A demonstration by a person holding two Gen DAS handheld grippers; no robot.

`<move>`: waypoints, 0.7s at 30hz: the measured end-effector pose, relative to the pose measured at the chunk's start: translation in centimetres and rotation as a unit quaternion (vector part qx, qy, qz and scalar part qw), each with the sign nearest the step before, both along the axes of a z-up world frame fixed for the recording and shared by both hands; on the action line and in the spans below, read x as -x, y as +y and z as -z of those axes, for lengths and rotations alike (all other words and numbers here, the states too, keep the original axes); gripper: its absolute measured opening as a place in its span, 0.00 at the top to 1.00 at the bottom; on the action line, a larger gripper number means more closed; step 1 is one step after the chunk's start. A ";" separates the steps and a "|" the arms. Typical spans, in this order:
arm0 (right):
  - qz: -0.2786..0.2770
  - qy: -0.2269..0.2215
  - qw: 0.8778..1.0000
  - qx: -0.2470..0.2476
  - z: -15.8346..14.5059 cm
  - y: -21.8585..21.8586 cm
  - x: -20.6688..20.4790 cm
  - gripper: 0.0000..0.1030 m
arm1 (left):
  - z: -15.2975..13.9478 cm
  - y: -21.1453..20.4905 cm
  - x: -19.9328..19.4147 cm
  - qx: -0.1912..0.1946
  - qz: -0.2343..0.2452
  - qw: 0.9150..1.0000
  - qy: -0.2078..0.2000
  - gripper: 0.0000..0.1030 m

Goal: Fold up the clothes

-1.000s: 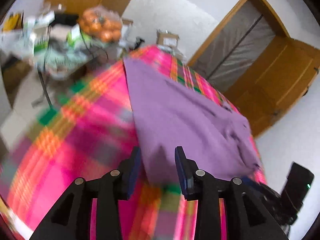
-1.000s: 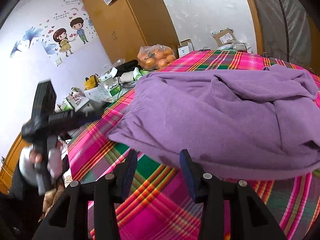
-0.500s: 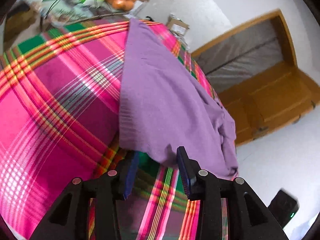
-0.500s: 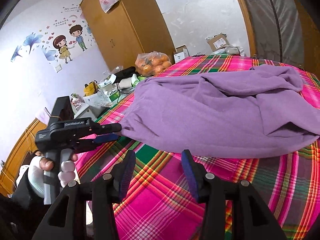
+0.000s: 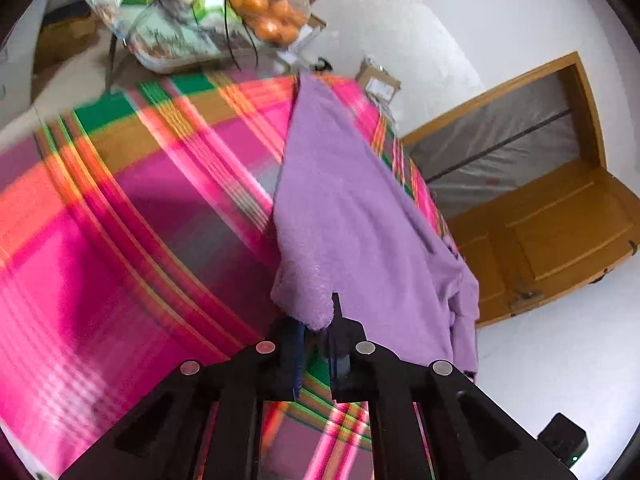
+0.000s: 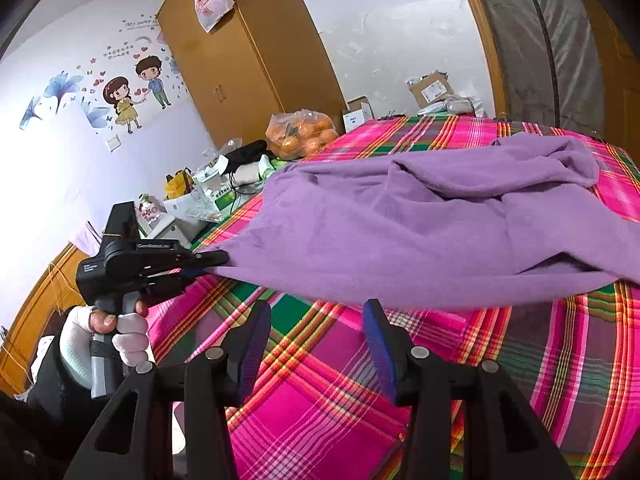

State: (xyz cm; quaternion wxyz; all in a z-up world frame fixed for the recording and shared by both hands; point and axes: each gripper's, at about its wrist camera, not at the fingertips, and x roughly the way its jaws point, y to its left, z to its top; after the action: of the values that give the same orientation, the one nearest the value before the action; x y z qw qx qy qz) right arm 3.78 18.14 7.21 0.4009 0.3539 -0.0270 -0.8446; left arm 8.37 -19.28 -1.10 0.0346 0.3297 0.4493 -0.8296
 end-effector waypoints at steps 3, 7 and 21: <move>-0.004 0.007 1.000 0.004 -0.4 -0.2 0.3 0.53 | -1.1 -2.5 -1.0 0.013 -0.028 0.999 0.012 0.92; -0.012 0.009 1.000 0.013 -1.2 -1.0 1.0 0.51 | -2.4 -6.3 -2.6 0.030 -0.069 0.997 0.026 0.92; -0.072 0.032 0.996 -0.035 -4.5 -9.5 7.7 0.50 | 0.5 -9.1 -3.7 0.053 -0.046 0.997 -0.010 0.92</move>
State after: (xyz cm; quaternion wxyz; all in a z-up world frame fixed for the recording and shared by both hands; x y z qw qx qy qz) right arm -3.88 8.68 11.73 0.4485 0.3414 0.0406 -0.8250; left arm 12.08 -28.41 -1.62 0.0952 0.3145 0.4189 -0.8465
